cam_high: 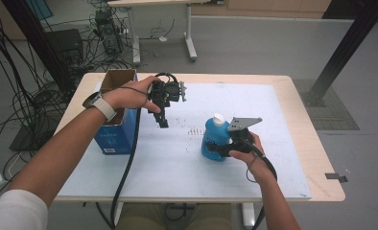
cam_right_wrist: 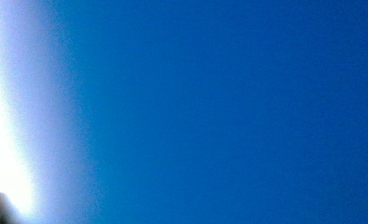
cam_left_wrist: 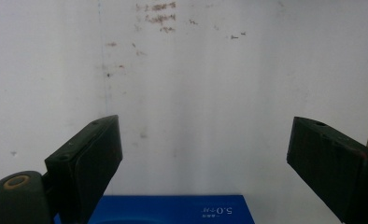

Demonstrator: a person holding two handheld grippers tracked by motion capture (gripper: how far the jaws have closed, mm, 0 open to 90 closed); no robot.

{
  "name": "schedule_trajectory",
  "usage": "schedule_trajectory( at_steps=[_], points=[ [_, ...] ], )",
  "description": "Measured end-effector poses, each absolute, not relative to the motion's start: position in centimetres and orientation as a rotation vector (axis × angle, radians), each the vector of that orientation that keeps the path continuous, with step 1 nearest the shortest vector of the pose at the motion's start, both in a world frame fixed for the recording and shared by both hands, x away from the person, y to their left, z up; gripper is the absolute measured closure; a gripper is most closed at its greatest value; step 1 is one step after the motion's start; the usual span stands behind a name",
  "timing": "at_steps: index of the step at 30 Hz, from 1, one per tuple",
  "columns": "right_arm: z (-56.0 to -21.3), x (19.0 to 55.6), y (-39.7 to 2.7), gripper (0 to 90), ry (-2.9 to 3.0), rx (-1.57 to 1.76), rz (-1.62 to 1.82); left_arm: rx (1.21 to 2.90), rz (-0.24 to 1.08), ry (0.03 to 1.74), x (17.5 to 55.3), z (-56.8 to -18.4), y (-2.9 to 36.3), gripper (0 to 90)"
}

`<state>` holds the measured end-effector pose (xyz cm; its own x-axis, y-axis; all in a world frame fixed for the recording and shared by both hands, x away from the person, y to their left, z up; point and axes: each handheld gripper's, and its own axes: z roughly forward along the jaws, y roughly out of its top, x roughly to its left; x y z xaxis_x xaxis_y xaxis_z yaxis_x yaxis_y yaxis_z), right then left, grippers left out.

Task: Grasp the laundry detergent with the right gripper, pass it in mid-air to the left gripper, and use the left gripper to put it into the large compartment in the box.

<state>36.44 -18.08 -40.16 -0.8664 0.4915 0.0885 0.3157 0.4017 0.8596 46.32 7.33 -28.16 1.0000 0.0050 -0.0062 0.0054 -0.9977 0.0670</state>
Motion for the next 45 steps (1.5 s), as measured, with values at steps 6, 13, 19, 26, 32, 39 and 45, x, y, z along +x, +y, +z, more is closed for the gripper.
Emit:
schedule_trajectory(
  at_steps=[6, 13, 19, 26, 32, 39, 45],
  points=[
    [-40.25, 36.44, -18.14, 38.6, 2.471, 0.72, 1.464, 3.073, -0.009, 0.01, 46.35, -28.19, 7.36, 10.7],
    [-40.35, 36.48, -18.19, 39.9, 2.466, 0.717, 1.474, 3.07, -0.009, 0.008, 46.36, -28.2, 7.41, 10.7],
    [-40.47, 36.42, -18.24, 40.5, 2.456, 0.707, 1.483, 3.07, -0.009, 0.008, 46.34, -28.22, 7.4, 10.7],
    [-40.51, 36.43, -18.27, 41.0, 2.451, 0.699, 1.487, 3.069, -0.006, 0.005, 46.24, -28.17, 7.33, 10.8],
    [-40.58, 36.45, -18.32, 41.0, 2.45, 0.708, 1.498, 3.071, -0.007, 0.0, 46.22, -28.14, 7.29, 10.9],
    [-40.49, 36.53, -18.28, 41.8, 2.46, 0.708, 1.487, 3.07, -0.005, -0.002, 46.17, -28.15, 7.27, 10.9],
    [-40.47, 36.54, -18.29, 42.0, 2.463, 0.708, 1.485, 3.07, -0.006, 0.003, 46.14, -28.16, 7.28, 10.9]
  ],
)
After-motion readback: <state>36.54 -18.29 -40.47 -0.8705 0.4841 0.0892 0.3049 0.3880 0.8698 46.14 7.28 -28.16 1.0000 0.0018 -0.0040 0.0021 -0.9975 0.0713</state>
